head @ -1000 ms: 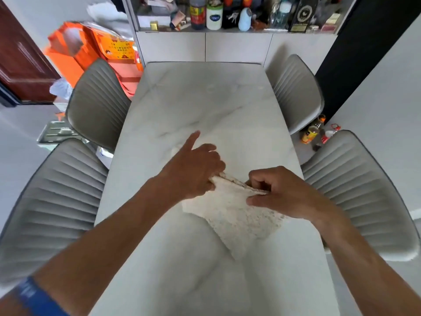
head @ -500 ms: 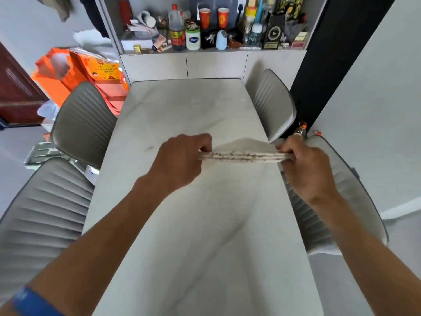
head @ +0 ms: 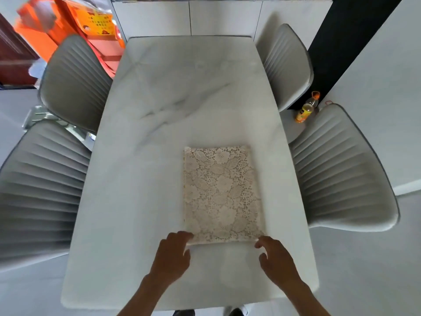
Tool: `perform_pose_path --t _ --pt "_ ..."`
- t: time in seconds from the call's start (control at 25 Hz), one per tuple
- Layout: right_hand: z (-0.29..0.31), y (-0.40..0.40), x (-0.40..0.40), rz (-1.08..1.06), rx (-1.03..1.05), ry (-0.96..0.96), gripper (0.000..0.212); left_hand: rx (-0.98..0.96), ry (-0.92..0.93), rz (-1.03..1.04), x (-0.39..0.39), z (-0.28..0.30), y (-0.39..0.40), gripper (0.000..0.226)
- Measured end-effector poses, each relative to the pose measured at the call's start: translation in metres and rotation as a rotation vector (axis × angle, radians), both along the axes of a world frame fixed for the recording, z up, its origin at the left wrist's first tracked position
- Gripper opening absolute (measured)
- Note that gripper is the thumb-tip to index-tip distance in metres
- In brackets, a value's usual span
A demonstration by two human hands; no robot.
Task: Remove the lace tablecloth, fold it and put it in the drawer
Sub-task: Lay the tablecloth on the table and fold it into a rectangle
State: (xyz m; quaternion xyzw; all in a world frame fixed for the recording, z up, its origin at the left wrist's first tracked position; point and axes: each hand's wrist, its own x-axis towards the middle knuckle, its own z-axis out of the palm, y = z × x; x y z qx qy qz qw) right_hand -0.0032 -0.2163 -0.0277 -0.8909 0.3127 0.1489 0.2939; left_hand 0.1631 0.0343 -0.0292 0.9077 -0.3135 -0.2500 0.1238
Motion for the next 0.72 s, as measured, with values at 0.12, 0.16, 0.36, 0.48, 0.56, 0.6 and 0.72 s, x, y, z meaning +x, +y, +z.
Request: perform_pose_path --t 0.12,0.16,0.36,0.48,0.56,0.6,0.72 --pt "0.001 0.001 0.048 -0.034 0.013 -0.052 0.030 -0.104 0.093 0.407 0.027 -0.011 -0.016 0.050" --pt "0.002 0.000 0.067 -0.044 0.001 -0.080 0.031 -0.151 0.158 0.540 0.038 -0.012 -0.027 0.052" --pt "-0.023 -0.009 0.129 0.122 -0.087 -0.061 0.054 -0.291 0.338 0.822 0.069 -0.033 -0.063 0.035" --pt "-0.044 -0.009 0.144 0.249 -0.155 -0.083 0.061 -0.379 0.282 0.841 0.073 -0.040 -0.071 0.009" --pt "-0.058 -0.017 0.140 0.270 -0.179 -0.086 0.062 -0.398 0.284 0.814 0.076 -0.045 -0.074 0.005" --pt "-0.063 -0.025 0.130 0.268 -0.224 -0.056 0.063 -0.393 0.298 0.791 0.077 -0.047 -0.075 0.006" --pt "-0.070 -0.047 0.093 0.232 -0.360 0.065 0.063 -0.311 0.266 0.719 0.076 -0.050 -0.077 0.014"
